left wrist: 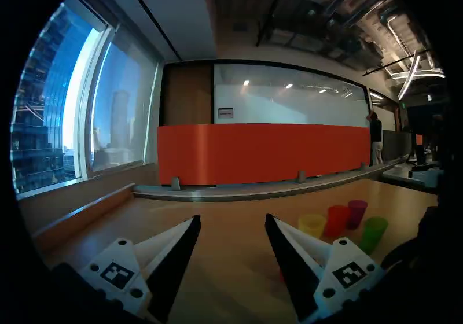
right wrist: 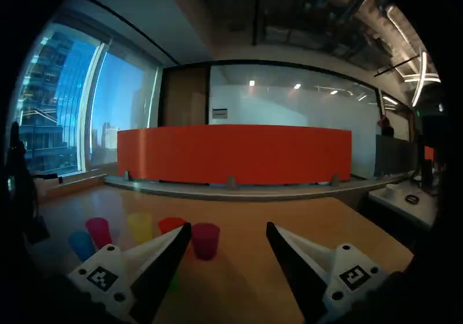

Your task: Pour water

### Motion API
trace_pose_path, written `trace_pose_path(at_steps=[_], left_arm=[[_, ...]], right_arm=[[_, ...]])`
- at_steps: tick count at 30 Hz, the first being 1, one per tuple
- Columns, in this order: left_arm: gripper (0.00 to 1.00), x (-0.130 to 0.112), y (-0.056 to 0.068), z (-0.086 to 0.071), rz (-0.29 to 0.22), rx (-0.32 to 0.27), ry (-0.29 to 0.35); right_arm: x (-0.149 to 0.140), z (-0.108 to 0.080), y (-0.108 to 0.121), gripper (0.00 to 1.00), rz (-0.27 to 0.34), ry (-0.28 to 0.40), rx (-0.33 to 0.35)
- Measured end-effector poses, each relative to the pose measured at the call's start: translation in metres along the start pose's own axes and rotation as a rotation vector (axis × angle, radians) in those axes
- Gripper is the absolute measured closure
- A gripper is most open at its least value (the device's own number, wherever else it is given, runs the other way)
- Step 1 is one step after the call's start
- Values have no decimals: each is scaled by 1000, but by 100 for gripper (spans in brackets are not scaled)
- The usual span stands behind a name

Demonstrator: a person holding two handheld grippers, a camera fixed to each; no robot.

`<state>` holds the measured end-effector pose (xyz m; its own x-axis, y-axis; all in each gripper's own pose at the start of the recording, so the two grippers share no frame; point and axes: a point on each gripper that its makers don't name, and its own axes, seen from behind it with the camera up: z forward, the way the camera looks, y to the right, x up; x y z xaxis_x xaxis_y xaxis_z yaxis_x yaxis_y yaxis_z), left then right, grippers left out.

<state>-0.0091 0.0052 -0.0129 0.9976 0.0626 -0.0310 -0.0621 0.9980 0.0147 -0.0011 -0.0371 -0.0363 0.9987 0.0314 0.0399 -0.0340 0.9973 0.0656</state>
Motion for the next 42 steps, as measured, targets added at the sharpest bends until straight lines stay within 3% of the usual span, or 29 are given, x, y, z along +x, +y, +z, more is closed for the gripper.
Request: trace_pose_path(at_steps=[9,21,30,42], left_arm=[[18,-7,-7,-1,41,43,25],[18,-31,-21,-5,9,87,35],[18,-45,-17,-5,-21,94,28],[18,-48,-8,4,-12,81,34]], right_arm=[[6,0,-2,0,1,-6,-10],[1,-2,5,0,-18,-34,-57],[0,-4,7,0,-20,-48,-67],[3,-2,5,0,-20,-50,-66]])
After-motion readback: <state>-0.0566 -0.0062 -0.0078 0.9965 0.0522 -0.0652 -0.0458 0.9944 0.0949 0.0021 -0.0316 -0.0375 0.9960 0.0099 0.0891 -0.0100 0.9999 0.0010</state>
